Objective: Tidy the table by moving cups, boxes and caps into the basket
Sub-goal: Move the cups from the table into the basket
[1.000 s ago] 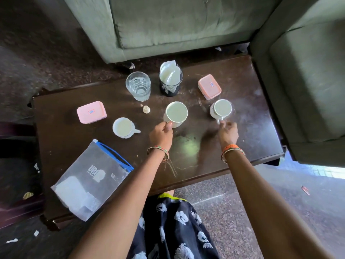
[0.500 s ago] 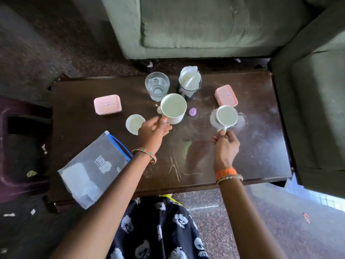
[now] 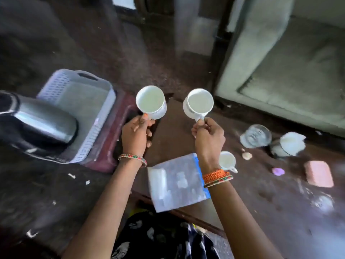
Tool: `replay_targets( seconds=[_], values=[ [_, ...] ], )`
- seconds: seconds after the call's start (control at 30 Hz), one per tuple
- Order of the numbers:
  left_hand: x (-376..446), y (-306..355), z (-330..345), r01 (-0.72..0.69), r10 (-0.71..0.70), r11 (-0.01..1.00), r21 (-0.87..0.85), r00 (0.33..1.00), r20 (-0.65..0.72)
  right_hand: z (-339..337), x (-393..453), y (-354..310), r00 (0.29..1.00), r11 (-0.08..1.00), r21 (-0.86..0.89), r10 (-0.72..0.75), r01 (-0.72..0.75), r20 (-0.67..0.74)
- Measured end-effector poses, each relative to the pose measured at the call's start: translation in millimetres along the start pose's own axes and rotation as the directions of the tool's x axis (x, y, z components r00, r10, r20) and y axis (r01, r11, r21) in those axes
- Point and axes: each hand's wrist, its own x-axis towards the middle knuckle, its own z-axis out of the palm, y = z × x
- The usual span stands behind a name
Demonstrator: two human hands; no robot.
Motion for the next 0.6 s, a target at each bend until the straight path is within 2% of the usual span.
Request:
replay_targets(
  seconds=[0.13,0.3,0.4,0.6],
  values=[
    [55.8,12.0,-68.6,0.007,-0.007,1.0,-0.003,0.986,-0.168,81.1,-4.8,-8.8,0.99,1.0,0.022,-0.001,-0.002,0.142],
    [125.5,15.2,-128.3,0.048,-0.045,0.999,0.009,0.975,-0.219,183.7,-5.6,-24.5,0.945,0.999,0.004,0.042,-0.046,0.325],
    [161.5,7.8,-143.3,0.065,-0.067,0.998,-0.018,0.976,-0.207,231.5,3.0,-28.6,0.925,0.992,-0.127,0.04,0.009,0.378],
    [229.1,-12.1,-152.5,0.166,-0.198,0.978,-0.126,0.928,-0.317,309.2,22.7,-38.4,0.915,0.903,-0.394,0.002,0.172,0.403]
  ],
)
